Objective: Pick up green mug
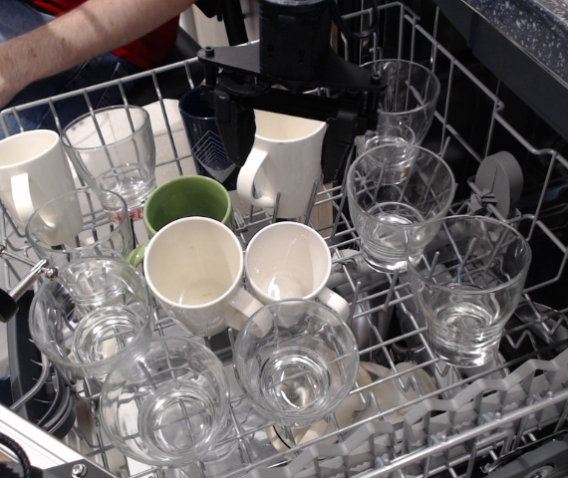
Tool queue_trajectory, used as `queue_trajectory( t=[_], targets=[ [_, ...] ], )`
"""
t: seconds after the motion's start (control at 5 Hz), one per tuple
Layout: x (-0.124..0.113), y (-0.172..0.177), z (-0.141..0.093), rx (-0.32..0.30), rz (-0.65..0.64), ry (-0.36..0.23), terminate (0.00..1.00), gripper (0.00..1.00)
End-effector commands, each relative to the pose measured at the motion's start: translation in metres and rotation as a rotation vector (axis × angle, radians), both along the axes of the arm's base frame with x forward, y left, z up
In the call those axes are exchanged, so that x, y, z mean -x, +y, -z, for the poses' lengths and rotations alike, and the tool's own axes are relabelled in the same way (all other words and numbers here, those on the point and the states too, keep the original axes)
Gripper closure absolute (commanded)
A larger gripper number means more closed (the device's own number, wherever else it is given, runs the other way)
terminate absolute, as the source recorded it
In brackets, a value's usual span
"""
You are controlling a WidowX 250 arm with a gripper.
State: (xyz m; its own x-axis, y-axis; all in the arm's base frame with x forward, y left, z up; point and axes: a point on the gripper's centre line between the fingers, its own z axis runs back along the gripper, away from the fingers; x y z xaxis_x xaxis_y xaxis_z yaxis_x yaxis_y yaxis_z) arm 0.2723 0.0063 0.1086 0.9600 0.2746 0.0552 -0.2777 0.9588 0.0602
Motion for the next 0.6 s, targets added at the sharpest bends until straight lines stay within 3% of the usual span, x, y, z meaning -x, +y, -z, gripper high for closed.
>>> queue_trajectory(
  t=[0.0,0.2,0.4],
  targets=[
    [0.0,0.0,0.0,0.0,0.0,0.0,0.0,0.0],
    [-0.015,0.028,-0.005,-0.061,0.141,0.043,0.0,0.0],
    [-0.026,0.066,0.0,-0.089,0.266,0.031,0.0,0.0]
  ],
)
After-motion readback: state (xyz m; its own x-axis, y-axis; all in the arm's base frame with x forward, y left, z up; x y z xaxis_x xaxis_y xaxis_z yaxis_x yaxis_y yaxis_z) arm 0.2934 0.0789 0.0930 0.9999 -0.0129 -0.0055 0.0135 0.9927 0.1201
